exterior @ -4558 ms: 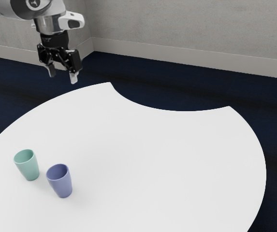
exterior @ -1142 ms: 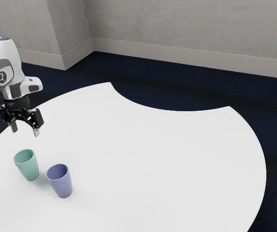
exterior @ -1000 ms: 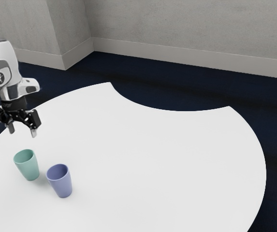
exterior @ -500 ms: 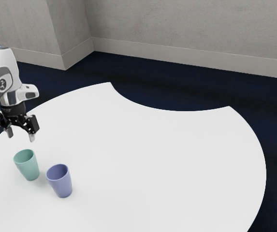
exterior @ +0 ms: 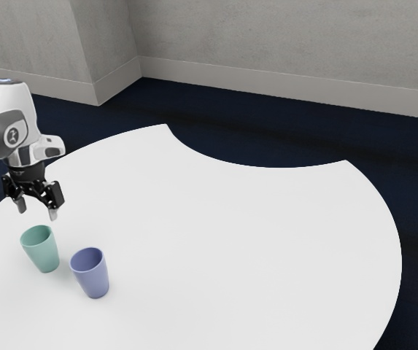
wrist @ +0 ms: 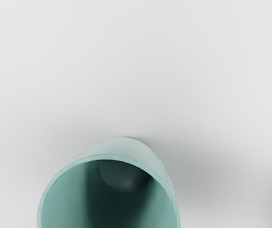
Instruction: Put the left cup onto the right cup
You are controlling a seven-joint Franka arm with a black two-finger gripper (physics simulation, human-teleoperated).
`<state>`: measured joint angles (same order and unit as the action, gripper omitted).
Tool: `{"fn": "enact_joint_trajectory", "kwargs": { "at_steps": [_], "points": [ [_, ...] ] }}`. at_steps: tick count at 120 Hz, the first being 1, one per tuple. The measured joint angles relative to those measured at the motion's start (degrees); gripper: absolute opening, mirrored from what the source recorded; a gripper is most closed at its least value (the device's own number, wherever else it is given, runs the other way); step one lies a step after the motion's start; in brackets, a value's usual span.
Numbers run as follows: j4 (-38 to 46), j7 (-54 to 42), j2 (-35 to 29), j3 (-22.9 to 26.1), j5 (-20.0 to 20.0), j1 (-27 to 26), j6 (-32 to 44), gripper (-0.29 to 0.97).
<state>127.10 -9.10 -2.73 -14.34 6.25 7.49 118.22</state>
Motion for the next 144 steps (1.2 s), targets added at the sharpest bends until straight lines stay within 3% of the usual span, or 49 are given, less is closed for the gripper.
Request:
{"fn": "enact_joint_trajectory", "kwargs": {
  "at_steps": [97, 144],
  "points": [
    [5.2, -2.4, -3.3, 3.7, 0.0, -0.2, 1.3, 0.68],
    [6.0, -2.9, -1.7, 3.9, 0.1, -0.2, 3.2, 0.68]
  ]
}}
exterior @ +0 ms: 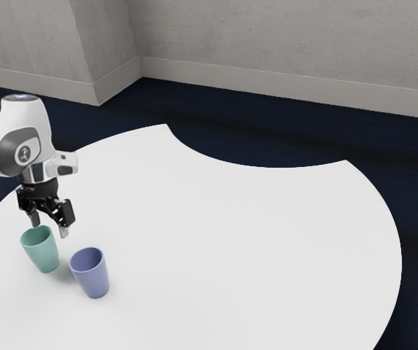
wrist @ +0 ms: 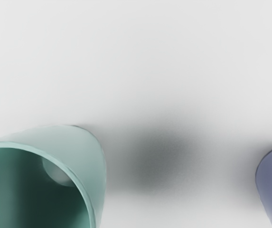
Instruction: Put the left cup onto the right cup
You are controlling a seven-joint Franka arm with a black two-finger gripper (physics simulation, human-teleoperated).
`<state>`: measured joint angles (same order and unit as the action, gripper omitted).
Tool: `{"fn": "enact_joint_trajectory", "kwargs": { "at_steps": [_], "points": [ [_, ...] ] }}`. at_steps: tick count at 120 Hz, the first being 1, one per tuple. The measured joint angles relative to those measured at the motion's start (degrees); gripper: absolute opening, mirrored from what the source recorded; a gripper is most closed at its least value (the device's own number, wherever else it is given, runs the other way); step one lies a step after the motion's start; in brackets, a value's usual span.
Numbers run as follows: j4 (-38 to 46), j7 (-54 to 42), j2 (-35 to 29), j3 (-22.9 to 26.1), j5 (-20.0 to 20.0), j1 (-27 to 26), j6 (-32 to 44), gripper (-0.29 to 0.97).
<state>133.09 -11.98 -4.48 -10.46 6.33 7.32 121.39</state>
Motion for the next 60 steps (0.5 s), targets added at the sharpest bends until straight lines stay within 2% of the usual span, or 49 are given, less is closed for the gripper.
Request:
{"fn": "enact_joint_trajectory", "kwargs": {
  "at_steps": [60],
  "points": [
    [0.0, -0.9, 3.2, 0.0, 0.1, 0.0, 2.5, 0.68]
  ]
}}
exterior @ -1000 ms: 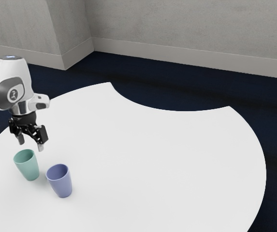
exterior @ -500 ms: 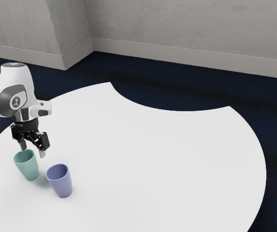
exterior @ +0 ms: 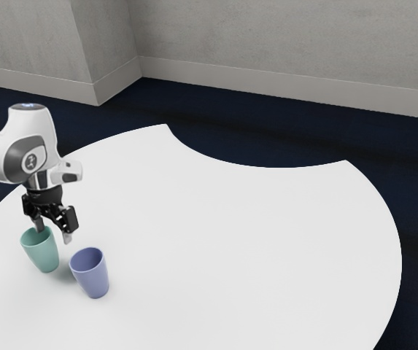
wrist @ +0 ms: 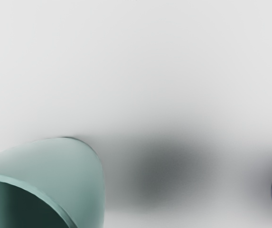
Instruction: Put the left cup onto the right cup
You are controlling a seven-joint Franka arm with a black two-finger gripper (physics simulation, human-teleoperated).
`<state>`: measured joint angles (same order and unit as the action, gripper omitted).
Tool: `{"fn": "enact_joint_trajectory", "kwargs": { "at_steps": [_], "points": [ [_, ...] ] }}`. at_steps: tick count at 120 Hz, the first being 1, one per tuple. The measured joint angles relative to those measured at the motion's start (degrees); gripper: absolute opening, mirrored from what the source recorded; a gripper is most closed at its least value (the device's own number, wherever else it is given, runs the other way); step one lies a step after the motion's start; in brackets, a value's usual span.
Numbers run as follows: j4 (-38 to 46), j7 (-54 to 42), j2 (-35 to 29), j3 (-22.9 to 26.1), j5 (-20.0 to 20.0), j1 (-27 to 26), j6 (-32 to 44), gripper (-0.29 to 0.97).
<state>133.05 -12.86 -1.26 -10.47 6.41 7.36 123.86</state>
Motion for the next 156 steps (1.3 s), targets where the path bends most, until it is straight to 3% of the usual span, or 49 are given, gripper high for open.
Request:
{"fn": "enact_joint_trajectory", "kwargs": {
  "at_steps": [128, 156],
  "points": [
    [0.8, 0.0, 1.7, 0.0, -0.1, -0.2, 1.4, 0.66],
    [0.8, 0.0, 1.9, 0.0, -0.1, -0.4, 1.5, 0.58]
  ]
}}
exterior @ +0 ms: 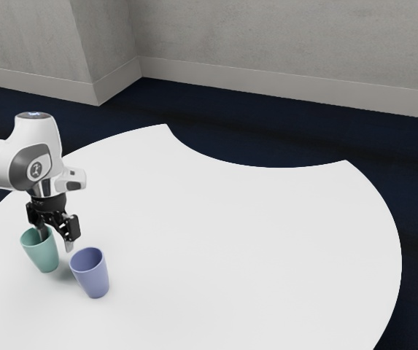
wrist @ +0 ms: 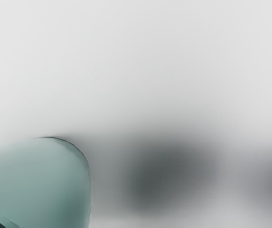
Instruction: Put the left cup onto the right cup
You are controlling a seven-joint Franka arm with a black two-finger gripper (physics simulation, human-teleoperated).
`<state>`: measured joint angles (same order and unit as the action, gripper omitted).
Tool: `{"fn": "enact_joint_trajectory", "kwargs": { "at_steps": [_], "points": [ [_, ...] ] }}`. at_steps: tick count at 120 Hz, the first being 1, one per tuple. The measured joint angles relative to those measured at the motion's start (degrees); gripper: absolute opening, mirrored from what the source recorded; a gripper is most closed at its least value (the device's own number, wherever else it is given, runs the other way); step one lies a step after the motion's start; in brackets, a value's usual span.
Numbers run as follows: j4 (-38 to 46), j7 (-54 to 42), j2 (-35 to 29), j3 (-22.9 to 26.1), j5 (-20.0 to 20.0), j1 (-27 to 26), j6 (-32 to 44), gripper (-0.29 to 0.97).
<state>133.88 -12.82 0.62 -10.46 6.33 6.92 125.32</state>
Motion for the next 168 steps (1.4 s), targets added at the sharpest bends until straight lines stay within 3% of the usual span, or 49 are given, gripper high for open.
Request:
{"fn": "enact_joint_trajectory", "kwargs": {
  "at_steps": [47, 168],
  "points": [
    [0.0, 0.0, 0.0, 0.0, 0.0, -0.1, 0.5, 0.51],
    [0.8, 0.1, -0.5, -0.6, 0.1, -0.2, 0.5, 0.5]
  ]
}}
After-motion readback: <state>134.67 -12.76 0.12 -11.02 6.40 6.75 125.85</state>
